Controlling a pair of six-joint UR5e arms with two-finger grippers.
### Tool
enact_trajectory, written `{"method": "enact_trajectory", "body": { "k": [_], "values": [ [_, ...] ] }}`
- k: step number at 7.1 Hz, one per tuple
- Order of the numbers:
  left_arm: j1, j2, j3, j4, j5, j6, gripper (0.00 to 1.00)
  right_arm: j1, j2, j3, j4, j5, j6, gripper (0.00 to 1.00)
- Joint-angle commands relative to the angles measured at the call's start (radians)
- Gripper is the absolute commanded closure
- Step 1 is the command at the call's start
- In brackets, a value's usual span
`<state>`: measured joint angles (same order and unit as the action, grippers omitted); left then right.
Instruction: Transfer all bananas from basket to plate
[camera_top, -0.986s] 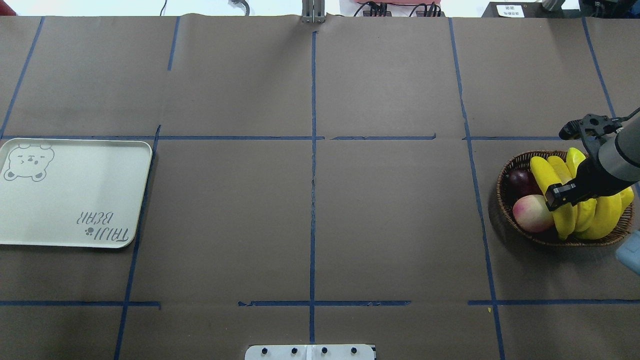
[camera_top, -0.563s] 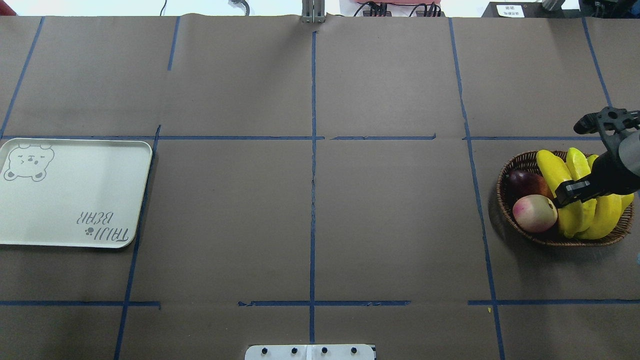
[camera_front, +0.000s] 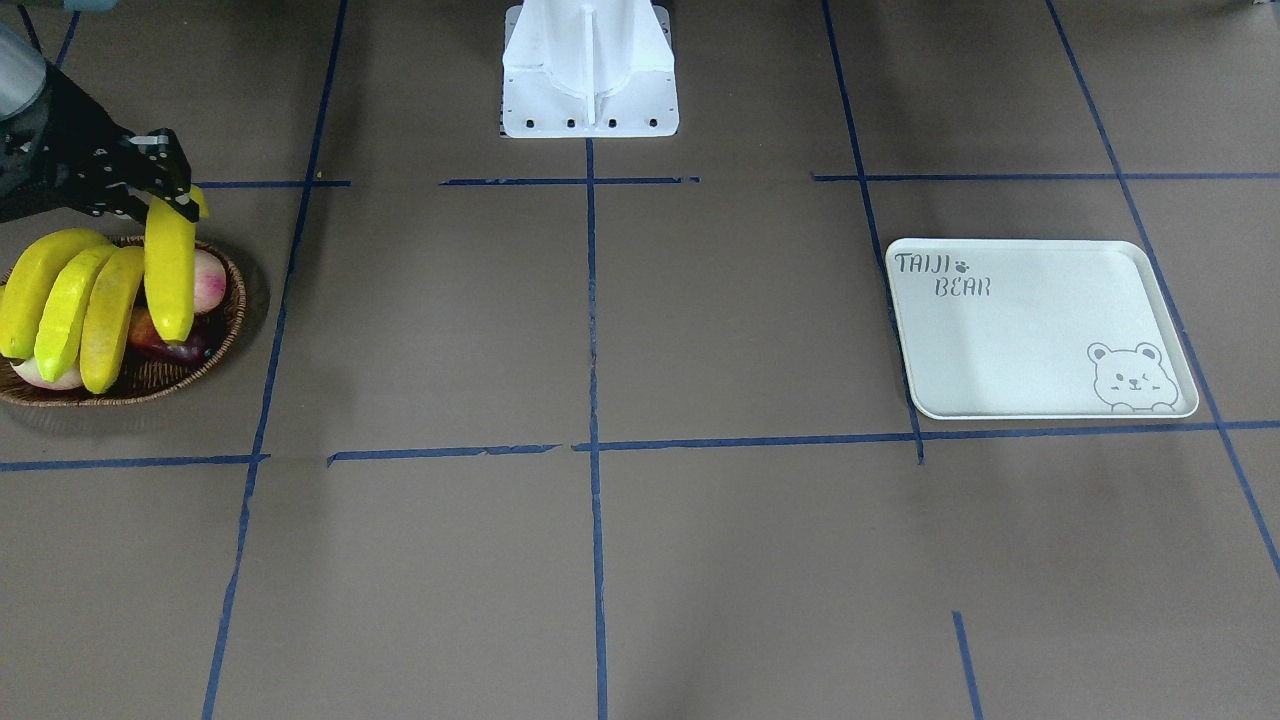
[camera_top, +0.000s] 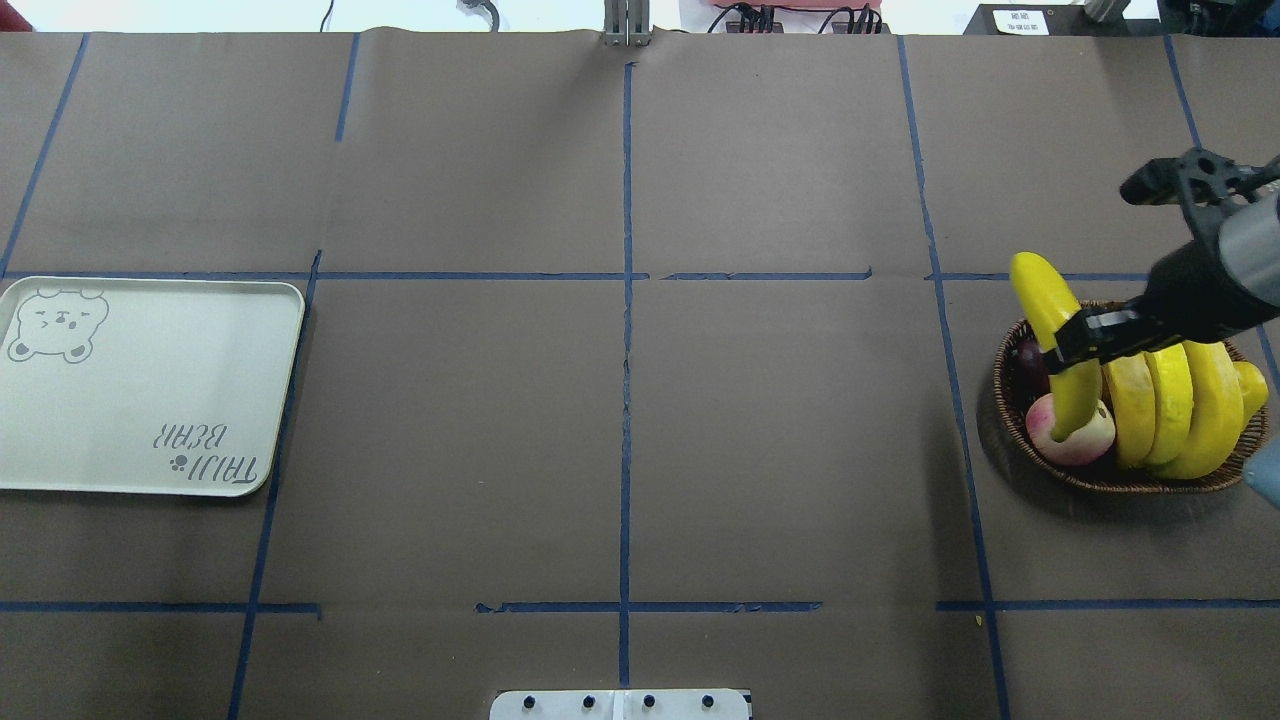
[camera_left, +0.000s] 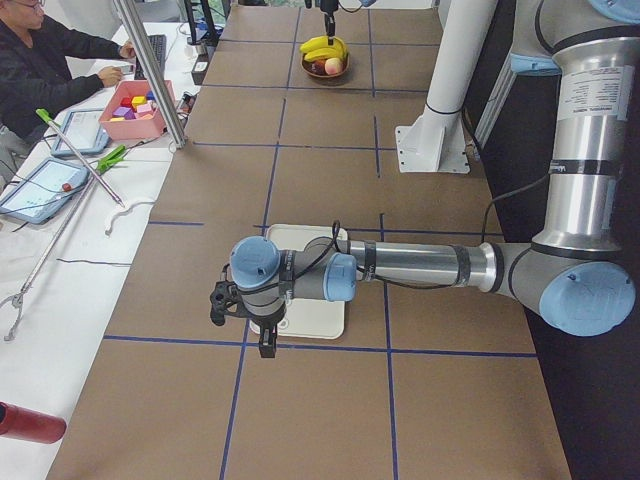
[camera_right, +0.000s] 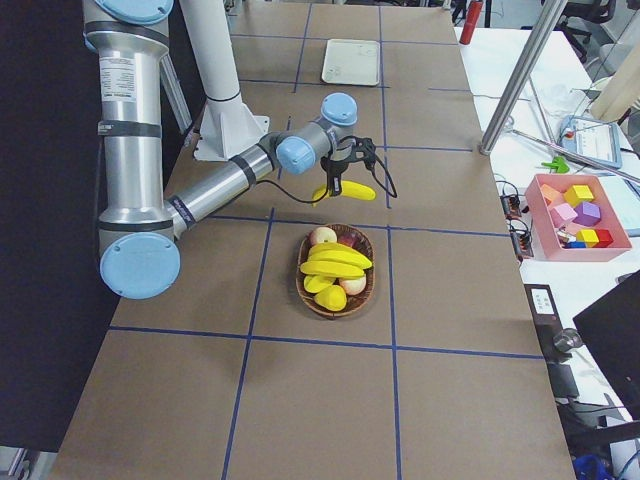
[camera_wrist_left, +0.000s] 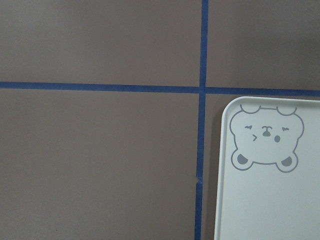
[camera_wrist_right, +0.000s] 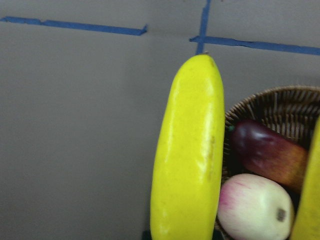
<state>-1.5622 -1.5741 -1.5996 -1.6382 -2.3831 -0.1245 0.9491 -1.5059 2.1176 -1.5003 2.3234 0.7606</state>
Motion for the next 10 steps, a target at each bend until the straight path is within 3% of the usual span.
{"method": "enact_trajectory", "body": {
  "k": [1,2,4,5,8,10],
  "values": [
    [0.133,-0.014,0.004,-0.261,0.001,-0.297,0.0,-0.102,0.261,-0.098,0.017,-0.027,0.275,0.98],
    [0.186,-0.014,0.004,-0.443,-0.001,-0.512,0.0,-0.152,0.33,-0.154,0.113,-0.091,0.349,0.98],
    [0.321,-0.07,0.0,-0.697,-0.001,-0.941,0.02,-0.26,0.334,-0.227,0.433,-0.23,0.582,0.98],
    [0.402,-0.113,0.003,-0.812,0.002,-1.131,0.02,-0.297,0.335,-0.238,0.525,-0.283,0.638,0.98],
    [0.566,-0.308,-0.013,-1.016,0.022,-1.737,0.02,-0.358,0.357,-0.258,0.735,-0.356,0.744,0.97],
    [0.69,-0.439,-0.043,-1.025,0.109,-1.933,0.02,-0.429,0.363,-0.288,0.863,-0.449,0.775,0.97]
  ]
}}
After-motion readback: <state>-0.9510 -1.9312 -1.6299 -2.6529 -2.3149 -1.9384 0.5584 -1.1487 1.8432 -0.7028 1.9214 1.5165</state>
